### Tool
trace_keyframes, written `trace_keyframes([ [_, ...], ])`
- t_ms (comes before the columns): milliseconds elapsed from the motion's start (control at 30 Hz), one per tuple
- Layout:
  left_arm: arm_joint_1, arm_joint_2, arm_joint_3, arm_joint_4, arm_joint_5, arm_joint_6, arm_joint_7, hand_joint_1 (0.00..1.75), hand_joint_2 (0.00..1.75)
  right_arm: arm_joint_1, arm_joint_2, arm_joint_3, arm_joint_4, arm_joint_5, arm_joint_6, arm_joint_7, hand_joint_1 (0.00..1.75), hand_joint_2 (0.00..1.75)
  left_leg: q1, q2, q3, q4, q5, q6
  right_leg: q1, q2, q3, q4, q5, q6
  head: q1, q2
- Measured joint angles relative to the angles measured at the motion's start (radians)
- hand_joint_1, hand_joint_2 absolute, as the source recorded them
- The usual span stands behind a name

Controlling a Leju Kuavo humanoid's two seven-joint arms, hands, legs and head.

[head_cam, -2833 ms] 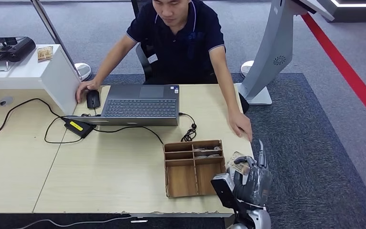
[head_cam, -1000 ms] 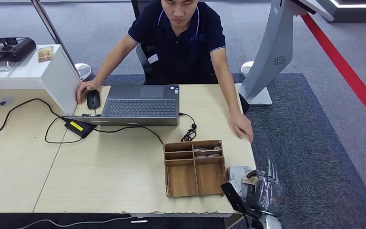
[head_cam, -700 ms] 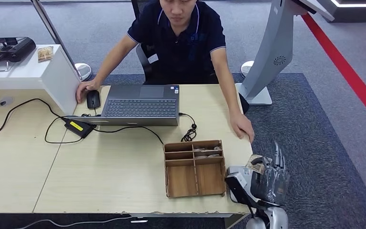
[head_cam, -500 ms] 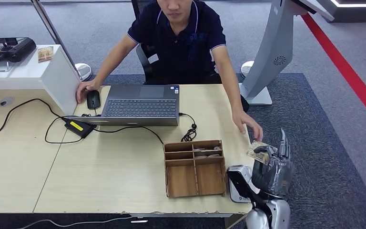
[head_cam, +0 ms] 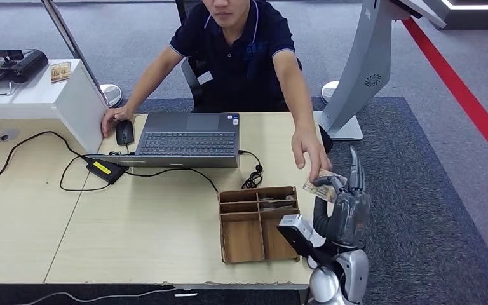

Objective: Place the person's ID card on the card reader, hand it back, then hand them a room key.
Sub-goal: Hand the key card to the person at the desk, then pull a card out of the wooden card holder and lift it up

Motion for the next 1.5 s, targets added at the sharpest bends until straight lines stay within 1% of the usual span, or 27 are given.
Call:
trace_keyframes([
  [33, 0.000, 0.000, 0.000, 0.000, -0.001, 0.000, 0.000, 0.00, 0.00, -0.001, -0.001, 0.008, 0.000, 0.001, 0.000, 0.002, 1.50, 1.75, 0.000, 0.000, 0.000, 0.000, 0.000, 0.000, 0.000, 0.000, 0.000, 0.000, 0.000, 0.000, 0.000, 0.000],
  [133, 0.000, 0.000, -0.001, 0.000, -0.001, -0.001, 0.000, 0.00, 0.00, -0.005, -0.002, 0.025, 0.000, 0.002, 0.001, 0.005, 0.21, 1.75, 0.000, 0.000, 0.000, 0.000, 0.000, 0.000, 0.000, 0.000, 0.000, 0.000, 0.000, 0.000, 0.000, 0.000],
  [167, 0.000, 0.000, -0.001, 0.000, -0.001, -0.002, 0.000, 0.00, 0.00, -0.005, -0.002, 0.029, 0.000, 0.002, 0.001, 0.005, 0.00, 1.75, 0.000, 0.000, 0.000, 0.000, 0.000, 0.000, 0.000, 0.000, 0.000, 0.000, 0.000, 0.000, 0.000, 0.000],
  [667, 0.000, 0.000, -0.002, 0.000, -0.004, -0.004, 0.000, 0.00, 0.00, -0.010, -0.004, 0.056, 0.003, 0.030, 0.001, 0.035, 0.00, 1.75, 0.000, 0.000, 0.000, 0.000, 0.000, 0.000, 0.000, 0.000, 0.000, 0.000, 0.000, 0.000, 0.000, 0.000],
  [867, 0.000, 0.000, -0.002, 0.000, -0.003, -0.004, 0.000, 0.00, 0.00, -0.014, -0.006, 0.071, 0.014, 0.007, 0.001, 0.058, 0.00, 1.75, 0.000, 0.000, 0.000, 0.000, 0.000, 0.000, 0.000, 0.000, 0.000, 0.000, 0.000, 0.000, 0.000, 0.000],
  [933, 0.000, 0.000, -0.002, 0.000, -0.002, -0.003, 0.000, 0.00, 0.00, -0.017, -0.008, 0.082, 0.020, -0.014, 0.001, 0.091, 0.00, 1.75, 0.000, 0.000, 0.000, 0.000, 0.000, 0.000, 0.000, 0.000, 0.000, 0.000, 0.000, 0.000, 0.000, 0.000],
  [1000, 0.000, 0.000, -0.002, 0.000, 0.000, -0.002, 0.000, 0.00, 0.00, -0.020, -0.014, 0.102, 0.029, -0.060, 0.002, 0.144, 0.00, 1.75, 0.000, 0.000, 0.000, 0.000, 0.000, 0.000, 0.000, 0.000, 0.000, 0.000, 0.000, 0.000, 0.000, 0.000],
  [1167, 0.000, 0.000, -0.001, 0.000, 0.014, 0.009, 0.002, 0.00, 0.00, -0.025, -0.039, 0.202, 0.059, -0.273, 0.003, 0.279, 0.00, 1.75, 0.000, 0.000, 0.000, 0.000, 0.000, 0.000, 0.000, 0.000, -0.001, 0.000, 0.000, 0.000, 0.000, 0.000],
  [1300, 0.001, 0.000, 0.004, 0.000, 0.029, 0.017, 0.002, 0.00, 0.00, -0.025, -0.079, 0.304, 0.076, -0.407, 0.004, 0.356, 0.00, 1.75, 0.000, 0.000, -0.001, 0.000, 0.000, 0.000, 0.000, 0.000, -0.001, 0.000, 0.000, 0.000, 0.000, 0.000],
  [1367, 0.001, 0.000, 0.005, 0.000, 0.033, 0.020, 0.002, 0.00, 0.00, -0.025, -0.101, 0.349, 0.082, -0.429, 0.004, 0.383, 0.00, 1.75, 0.000, 0.000, -0.001, 0.000, 0.000, 0.000, 0.000, 0.000, -0.001, 0.000, 0.000, 0.000, 0.000, 0.000],
  [1500, 0.002, 0.000, 0.006, 0.000, 0.037, 0.022, 0.002, 0.00, 0.00, -0.025, -0.136, 0.412, 0.086, -0.411, 0.004, 0.416, 0.00, 1.75, 0.000, 0.000, -0.001, 0.000, 0.000, 0.000, 0.000, 0.000, -0.001, 0.000, 0.000, 0.000, 0.000, 0.000],
])
